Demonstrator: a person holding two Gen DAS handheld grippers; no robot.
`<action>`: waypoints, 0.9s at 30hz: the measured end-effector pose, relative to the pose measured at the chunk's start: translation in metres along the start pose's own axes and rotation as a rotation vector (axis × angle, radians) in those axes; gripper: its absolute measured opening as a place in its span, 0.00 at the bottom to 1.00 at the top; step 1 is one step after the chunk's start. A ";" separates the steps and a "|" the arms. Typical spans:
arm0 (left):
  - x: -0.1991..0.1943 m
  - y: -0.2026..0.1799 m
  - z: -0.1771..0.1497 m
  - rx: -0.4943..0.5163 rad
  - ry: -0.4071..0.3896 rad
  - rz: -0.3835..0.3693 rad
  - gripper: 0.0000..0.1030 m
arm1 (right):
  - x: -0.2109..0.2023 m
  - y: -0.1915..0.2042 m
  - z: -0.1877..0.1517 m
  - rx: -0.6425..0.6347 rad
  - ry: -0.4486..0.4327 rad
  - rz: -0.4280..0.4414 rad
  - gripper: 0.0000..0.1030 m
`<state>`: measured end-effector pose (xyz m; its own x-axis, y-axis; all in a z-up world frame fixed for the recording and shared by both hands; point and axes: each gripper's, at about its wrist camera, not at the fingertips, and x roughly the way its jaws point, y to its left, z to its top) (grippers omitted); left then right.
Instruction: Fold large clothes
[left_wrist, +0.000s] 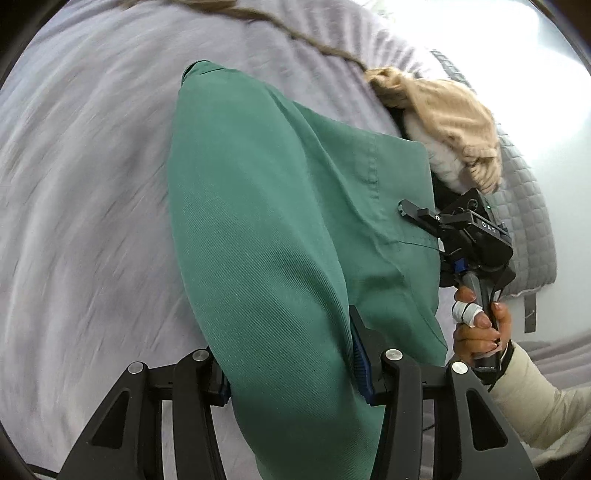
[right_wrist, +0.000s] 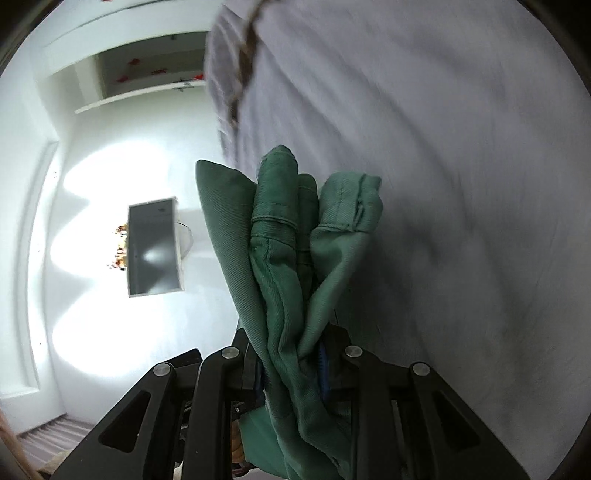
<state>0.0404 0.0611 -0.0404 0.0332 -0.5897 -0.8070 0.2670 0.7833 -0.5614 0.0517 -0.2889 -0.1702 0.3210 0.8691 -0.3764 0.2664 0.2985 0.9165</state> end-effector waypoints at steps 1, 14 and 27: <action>0.000 0.009 -0.009 -0.015 0.012 0.012 0.49 | 0.005 -0.006 -0.003 0.009 0.001 -0.044 0.23; -0.044 0.056 -0.055 0.025 -0.039 0.152 0.50 | -0.040 0.052 -0.009 -0.176 -0.175 -0.417 0.53; 0.008 0.059 -0.034 0.028 -0.096 0.285 0.55 | 0.004 0.001 0.024 -0.175 -0.119 -0.609 0.10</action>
<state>0.0234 0.1097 -0.0864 0.2010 -0.3634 -0.9097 0.2606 0.9150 -0.3080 0.0748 -0.2944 -0.1739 0.2605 0.4765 -0.8397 0.2841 0.7934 0.5384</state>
